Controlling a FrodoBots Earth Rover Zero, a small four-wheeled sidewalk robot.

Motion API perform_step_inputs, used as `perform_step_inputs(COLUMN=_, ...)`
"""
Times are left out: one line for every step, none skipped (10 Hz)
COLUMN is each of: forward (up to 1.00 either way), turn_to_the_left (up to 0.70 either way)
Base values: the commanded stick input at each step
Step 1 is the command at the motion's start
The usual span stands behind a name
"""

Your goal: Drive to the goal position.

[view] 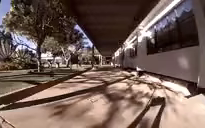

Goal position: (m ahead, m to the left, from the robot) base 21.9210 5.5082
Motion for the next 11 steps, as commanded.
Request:
perform_step_inputs(forward=0.00, turn_to_the_left=0.00)
perform_step_inputs(forward=0.00, turn_to_the_left=0.00)
perform_step_inputs(forward=0.00, turn_to_the_left=0.00)
perform_step_inputs(forward=0.00, turn_to_the_left=0.00)
perform_step_inputs(forward=0.00, turn_to_the_left=0.00)
perform_step_inputs(forward=0.00, turn_to_the_left=0.00)
perform_step_inputs(forward=0.03, turn_to_the_left=0.00)
perform_step_inputs(forward=0.36, turn_to_the_left=0.00)
perform_step_inputs(forward=0.70, turn_to_the_left=0.00)
perform_step_inputs(forward=0.70, turn_to_the_left=0.00)
perform_step_inputs(forward=0.70, turn_to_the_left=0.00)
